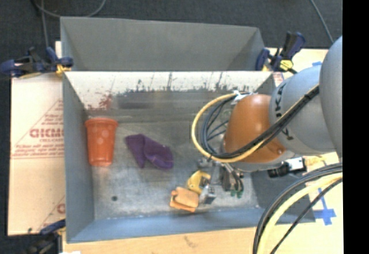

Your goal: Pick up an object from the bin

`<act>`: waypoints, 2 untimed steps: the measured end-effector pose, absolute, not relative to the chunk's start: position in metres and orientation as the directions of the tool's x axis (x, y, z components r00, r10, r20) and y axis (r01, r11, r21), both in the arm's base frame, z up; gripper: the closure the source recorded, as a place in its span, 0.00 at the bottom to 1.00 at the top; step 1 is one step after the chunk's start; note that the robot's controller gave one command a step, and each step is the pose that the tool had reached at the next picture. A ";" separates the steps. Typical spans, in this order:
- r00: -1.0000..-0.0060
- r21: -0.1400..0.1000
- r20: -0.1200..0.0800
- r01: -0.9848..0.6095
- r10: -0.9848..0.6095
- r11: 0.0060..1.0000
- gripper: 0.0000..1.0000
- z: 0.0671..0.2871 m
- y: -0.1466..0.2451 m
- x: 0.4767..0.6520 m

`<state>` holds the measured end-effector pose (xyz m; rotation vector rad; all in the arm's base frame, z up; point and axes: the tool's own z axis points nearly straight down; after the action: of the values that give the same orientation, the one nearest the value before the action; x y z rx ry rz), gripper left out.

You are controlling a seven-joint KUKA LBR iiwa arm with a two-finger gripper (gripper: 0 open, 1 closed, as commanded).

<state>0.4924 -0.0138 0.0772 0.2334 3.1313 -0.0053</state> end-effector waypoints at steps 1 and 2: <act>-0.982 -0.014 -0.019 -0.189 -0.189 0.982 1.00 0.080 0.028 0.482; -0.982 -0.013 -0.019 -0.189 -0.189 0.982 1.00 0.080 0.028 0.482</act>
Offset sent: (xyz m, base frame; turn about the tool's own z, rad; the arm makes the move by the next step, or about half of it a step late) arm 0.0000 0.0000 0.0000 0.0000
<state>0.4821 0.0281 0.0795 -0.2965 3.1069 -0.0178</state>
